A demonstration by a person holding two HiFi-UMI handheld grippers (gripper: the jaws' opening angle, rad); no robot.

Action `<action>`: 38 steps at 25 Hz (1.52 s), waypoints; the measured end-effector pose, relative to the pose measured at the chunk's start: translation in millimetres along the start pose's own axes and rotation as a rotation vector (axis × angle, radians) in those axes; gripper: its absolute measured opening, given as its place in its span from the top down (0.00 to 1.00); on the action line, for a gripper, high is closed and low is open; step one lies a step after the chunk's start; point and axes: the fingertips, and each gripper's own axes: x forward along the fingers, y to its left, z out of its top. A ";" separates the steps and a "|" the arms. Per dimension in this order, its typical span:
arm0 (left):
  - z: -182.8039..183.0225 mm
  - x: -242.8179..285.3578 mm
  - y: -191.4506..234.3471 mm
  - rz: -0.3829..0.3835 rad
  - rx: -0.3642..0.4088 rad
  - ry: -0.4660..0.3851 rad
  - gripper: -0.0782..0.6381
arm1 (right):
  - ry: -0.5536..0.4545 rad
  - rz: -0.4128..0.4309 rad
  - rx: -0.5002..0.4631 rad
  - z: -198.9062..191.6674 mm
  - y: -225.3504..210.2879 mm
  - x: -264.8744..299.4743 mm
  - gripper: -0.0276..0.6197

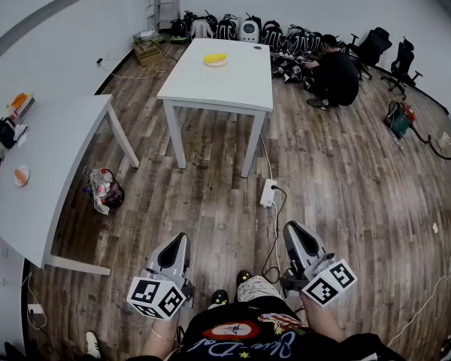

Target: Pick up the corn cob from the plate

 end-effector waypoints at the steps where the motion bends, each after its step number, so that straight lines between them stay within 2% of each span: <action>1: 2.2 4.0 1.5 -0.003 -0.003 -0.003 0.91 | 0.009 -0.009 -0.003 -1.0 -3.3 0.8 0.93; 4: 6.9 18.9 3.4 -0.020 -0.007 -0.010 0.91 | 0.023 -0.035 -0.030 2.2 -21.4 5.9 0.93; 9: 14.1 61.4 15.7 -0.012 0.033 -0.002 0.91 | -0.032 -0.042 -0.060 28.3 -71.9 49.5 0.93; 13: 34.1 130.5 30.0 0.009 0.060 -0.022 0.91 | -0.051 -0.017 -0.054 46.2 -120.8 103.6 0.93; 18: 67.2 229.4 33.7 -0.009 0.101 -0.064 0.91 | -0.057 0.054 -0.040 69.5 -174.8 164.5 0.93; 25: 85.8 328.5 49.2 -0.025 0.144 -0.064 0.91 | -0.034 0.092 -0.013 74.7 -243.0 236.4 0.93; 27: 94.2 353.1 65.1 -0.005 0.164 -0.057 0.91 | -0.021 0.099 0.000 74.3 -258.0 262.4 0.93; 30: 105.0 395.5 97.9 0.007 0.149 -0.052 0.91 | -0.006 0.103 -0.007 76.9 -279.2 310.2 0.93; 38: 167.7 525.6 188.6 -0.087 0.161 -0.042 0.91 | -0.057 0.065 -0.038 106.8 -325.8 469.7 0.93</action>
